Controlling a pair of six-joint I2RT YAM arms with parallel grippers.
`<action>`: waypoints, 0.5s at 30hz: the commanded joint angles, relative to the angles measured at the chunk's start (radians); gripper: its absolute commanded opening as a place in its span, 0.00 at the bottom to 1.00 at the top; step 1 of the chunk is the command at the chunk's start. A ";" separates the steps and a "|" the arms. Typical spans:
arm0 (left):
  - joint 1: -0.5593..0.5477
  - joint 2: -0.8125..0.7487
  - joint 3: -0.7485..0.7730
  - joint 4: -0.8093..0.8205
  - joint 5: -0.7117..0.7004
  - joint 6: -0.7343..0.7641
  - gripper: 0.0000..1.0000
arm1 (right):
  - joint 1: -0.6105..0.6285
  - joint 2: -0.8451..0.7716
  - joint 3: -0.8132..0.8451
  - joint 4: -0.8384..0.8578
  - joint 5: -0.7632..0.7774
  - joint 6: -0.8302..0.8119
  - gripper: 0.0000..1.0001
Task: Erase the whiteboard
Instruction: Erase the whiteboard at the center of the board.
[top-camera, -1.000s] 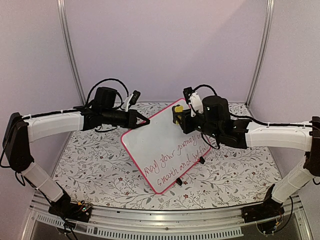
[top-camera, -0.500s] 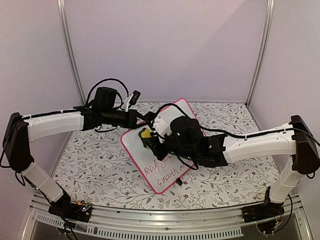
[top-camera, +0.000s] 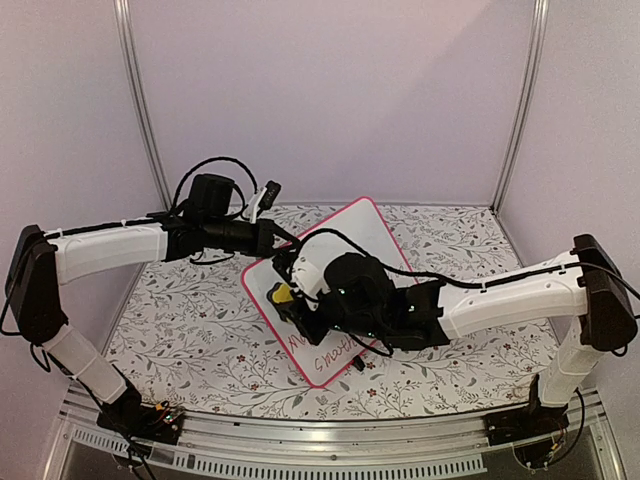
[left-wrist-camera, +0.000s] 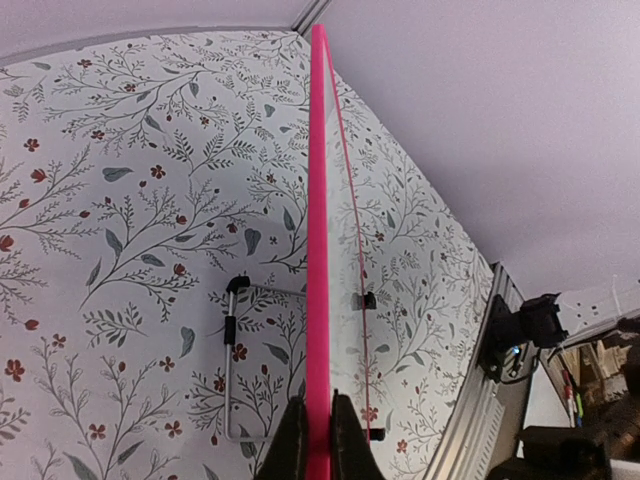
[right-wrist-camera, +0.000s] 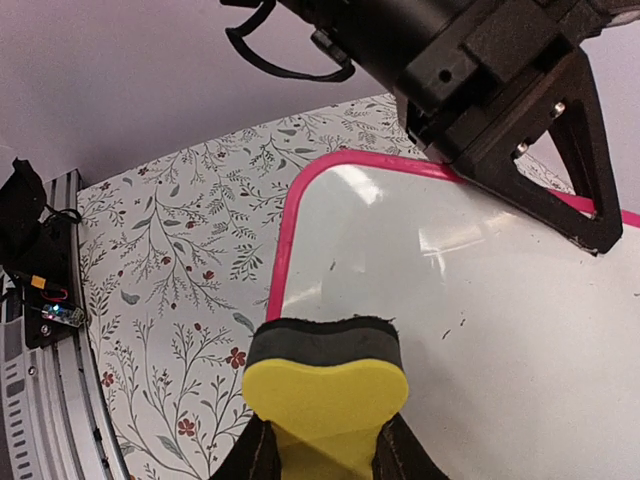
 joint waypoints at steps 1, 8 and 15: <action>-0.023 0.032 -0.011 -0.081 -0.031 0.098 0.00 | 0.012 0.038 0.014 -0.054 -0.025 0.044 0.28; -0.023 0.036 -0.010 -0.080 -0.029 0.097 0.00 | 0.017 0.067 0.034 -0.147 -0.016 0.099 0.28; -0.023 0.037 -0.012 -0.080 -0.033 0.098 0.00 | 0.036 0.100 0.077 -0.263 0.022 0.153 0.28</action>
